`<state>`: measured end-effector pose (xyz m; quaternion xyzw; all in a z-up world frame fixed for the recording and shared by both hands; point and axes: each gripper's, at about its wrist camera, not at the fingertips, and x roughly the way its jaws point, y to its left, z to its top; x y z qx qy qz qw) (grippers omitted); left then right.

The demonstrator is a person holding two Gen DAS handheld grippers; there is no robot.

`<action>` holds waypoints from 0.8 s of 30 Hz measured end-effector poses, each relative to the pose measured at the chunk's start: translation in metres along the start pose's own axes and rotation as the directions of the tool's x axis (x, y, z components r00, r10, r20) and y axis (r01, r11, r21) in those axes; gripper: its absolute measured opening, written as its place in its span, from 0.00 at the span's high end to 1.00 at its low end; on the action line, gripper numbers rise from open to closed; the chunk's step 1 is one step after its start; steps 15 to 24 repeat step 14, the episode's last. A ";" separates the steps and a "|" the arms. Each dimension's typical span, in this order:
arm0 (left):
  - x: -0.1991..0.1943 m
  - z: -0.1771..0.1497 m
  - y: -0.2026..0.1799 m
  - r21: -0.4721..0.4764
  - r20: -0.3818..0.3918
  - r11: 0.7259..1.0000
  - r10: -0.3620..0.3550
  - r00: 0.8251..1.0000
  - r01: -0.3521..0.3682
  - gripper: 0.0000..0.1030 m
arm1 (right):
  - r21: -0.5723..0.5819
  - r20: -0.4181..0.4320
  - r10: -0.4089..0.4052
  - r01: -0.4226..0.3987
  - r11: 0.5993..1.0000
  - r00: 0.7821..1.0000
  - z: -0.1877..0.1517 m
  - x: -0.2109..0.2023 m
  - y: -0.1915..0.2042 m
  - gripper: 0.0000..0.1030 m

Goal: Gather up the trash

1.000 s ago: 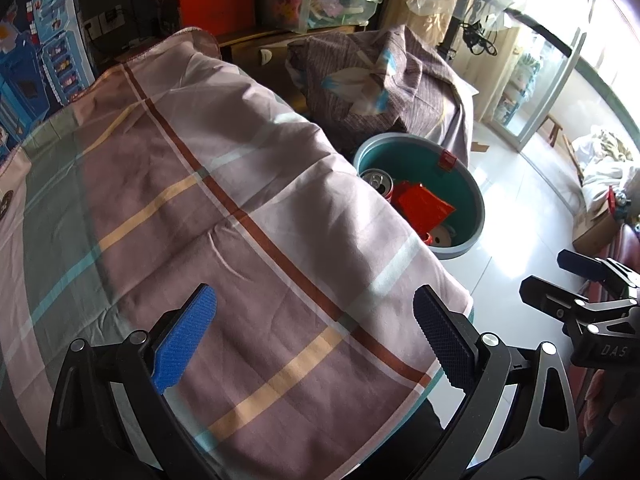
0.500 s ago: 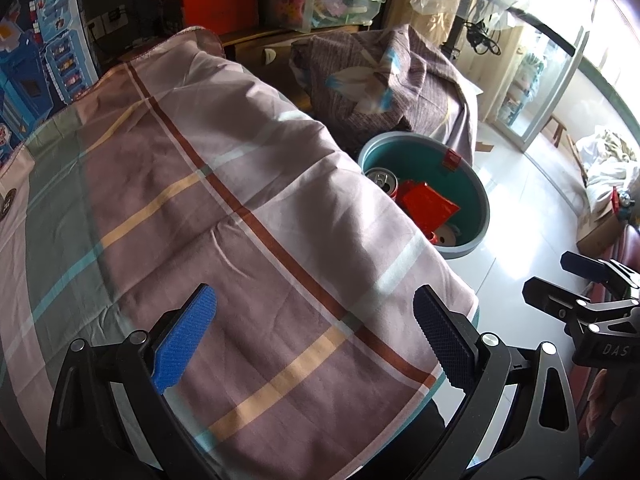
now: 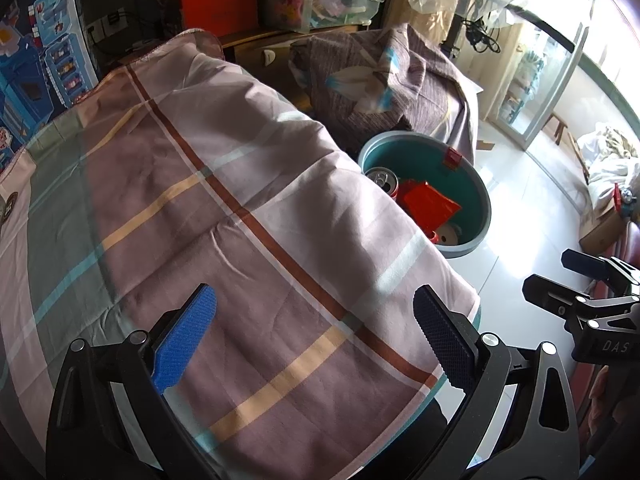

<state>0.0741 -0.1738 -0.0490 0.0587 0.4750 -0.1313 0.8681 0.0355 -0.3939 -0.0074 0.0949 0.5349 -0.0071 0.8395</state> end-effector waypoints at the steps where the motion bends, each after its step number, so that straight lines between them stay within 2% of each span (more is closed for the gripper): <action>1: 0.000 0.000 0.000 0.000 0.000 1.000 0.001 1.000 -0.001 0.04 | 0.001 0.000 -0.001 0.001 1.000 1.000 0.000 0.000 0.000 0.07; 14: 0.009 -0.001 0.004 -0.018 -0.039 1.000 0.000 0.999 -0.001 0.04 | 0.001 -0.001 -0.001 0.001 1.000 1.000 0.001 0.000 -0.003 0.07; 24: 0.009 -0.001 0.004 -0.018 -0.039 1.000 0.000 0.999 -0.001 0.04 | 0.001 -0.001 -0.001 0.001 1.000 1.000 0.001 0.000 -0.003 0.07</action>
